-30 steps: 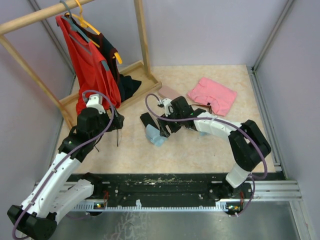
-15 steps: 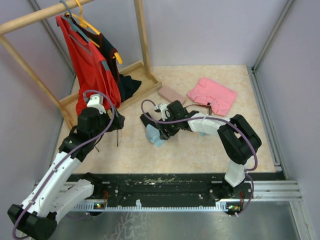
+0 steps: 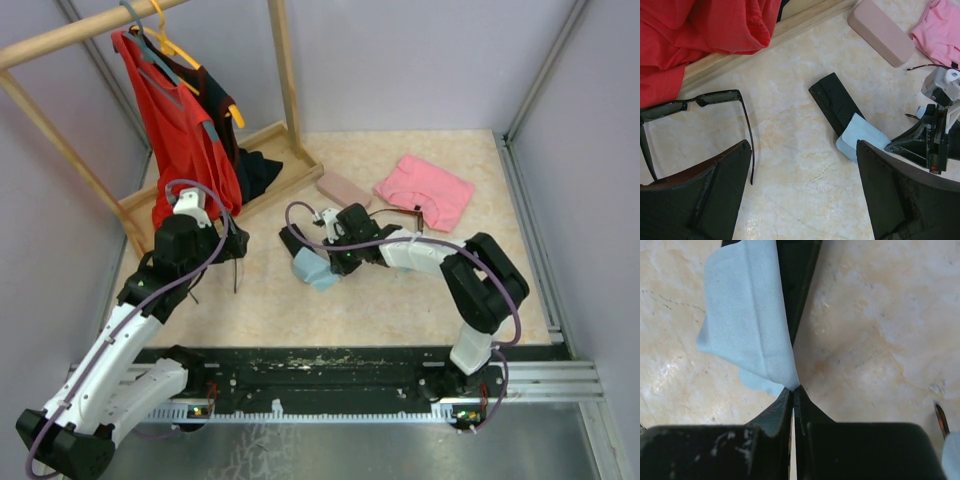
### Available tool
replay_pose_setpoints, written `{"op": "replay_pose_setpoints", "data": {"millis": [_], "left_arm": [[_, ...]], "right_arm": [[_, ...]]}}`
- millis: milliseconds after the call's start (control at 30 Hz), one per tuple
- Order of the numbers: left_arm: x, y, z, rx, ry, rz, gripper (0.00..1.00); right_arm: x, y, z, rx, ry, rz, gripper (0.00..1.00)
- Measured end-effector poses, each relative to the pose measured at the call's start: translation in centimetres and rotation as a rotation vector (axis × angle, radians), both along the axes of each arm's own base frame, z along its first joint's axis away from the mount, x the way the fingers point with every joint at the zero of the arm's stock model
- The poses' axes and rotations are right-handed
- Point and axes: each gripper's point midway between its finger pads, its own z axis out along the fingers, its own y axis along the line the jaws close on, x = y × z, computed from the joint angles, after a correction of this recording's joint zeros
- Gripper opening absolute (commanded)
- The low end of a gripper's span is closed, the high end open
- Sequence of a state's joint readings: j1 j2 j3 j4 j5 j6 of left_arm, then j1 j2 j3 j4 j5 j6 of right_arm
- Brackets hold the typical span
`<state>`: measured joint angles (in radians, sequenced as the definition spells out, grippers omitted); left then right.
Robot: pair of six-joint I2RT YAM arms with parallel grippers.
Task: Organize the sunglasses
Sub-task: Move the glasses cleaning cloth to the center of the board.
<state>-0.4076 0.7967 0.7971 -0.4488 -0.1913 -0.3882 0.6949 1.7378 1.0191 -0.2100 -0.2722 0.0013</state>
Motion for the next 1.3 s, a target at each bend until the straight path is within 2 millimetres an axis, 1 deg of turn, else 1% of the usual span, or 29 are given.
{"op": "replay_pose_setpoints", "data": {"millis": [67,167,233,300,433,533,567,667,733,833,867,933,1000,1200,1300], "left_arm": [[0.0,0.0,0.0,0.0,0.0,0.0,0.91],[0.0,0.0,0.0,-0.001,0.001,0.0,0.91],[0.0,0.1,0.0,-0.001,0.001,0.002,0.91],[0.0,0.1,0.0,-0.001,0.001,0.003,0.91],[0.0,0.1,0.0,-0.001,0.001,0.003,0.91],[0.0,0.1,-0.1,-0.002,0.003,0.001,0.91],[0.0,0.1,-0.1,-0.001,0.004,0.001,0.91],[0.0,0.1,-0.2,-0.001,0.005,0.0,0.91],[0.0,0.1,-0.2,-0.002,0.004,-0.001,0.91],[0.0,0.1,-0.1,-0.003,0.003,0.0,0.91],[0.0,0.1,-0.1,-0.003,0.003,0.0,0.91],[0.0,0.2,-0.1,-0.004,0.002,0.002,0.91],[0.0,0.2,-0.1,-0.004,0.001,0.002,0.91],[-0.1,0.2,0.0,-0.006,-0.003,0.002,0.91],[-0.1,0.2,0.0,-0.006,-0.003,0.002,0.92]], "right_arm": [[-0.2,-0.8,0.1,-0.022,-0.011,-0.018,0.0],[-0.2,-1.9,1.2,-0.049,-0.046,-0.052,0.0],[0.4,-2.5,2.2,-0.061,-0.084,-0.091,0.0],[0.9,-3.3,2.7,-0.087,-0.111,-0.136,0.0],[1.8,-5.8,2.4,-0.187,-0.146,-0.246,0.0],[2.4,-8.1,2.1,-0.27,-0.164,-0.342,0.0],[2.5,-8.7,2.1,-0.289,-0.169,-0.369,0.01],[2.8,-9.6,2.1,-0.319,-0.179,-0.411,0.22],[2.9,-9.6,2.2,-0.315,-0.177,-0.408,0.37],[2.4,-8.4,2.2,-0.263,-0.147,-0.353,0.57],[2.2,-7.9,2.4,-0.24,-0.139,-0.329,0.61],[2.1,-7.2,3.0,-0.202,-0.142,-0.306,0.64],[2.3,-6.7,4.2,-0.162,-0.163,-0.298,0.65],[3.7,-5.5,7.3,-0.106,-0.229,-0.293,0.66],[4.1,-4.3,8.4,-0.073,-0.241,-0.266,0.67]]}}
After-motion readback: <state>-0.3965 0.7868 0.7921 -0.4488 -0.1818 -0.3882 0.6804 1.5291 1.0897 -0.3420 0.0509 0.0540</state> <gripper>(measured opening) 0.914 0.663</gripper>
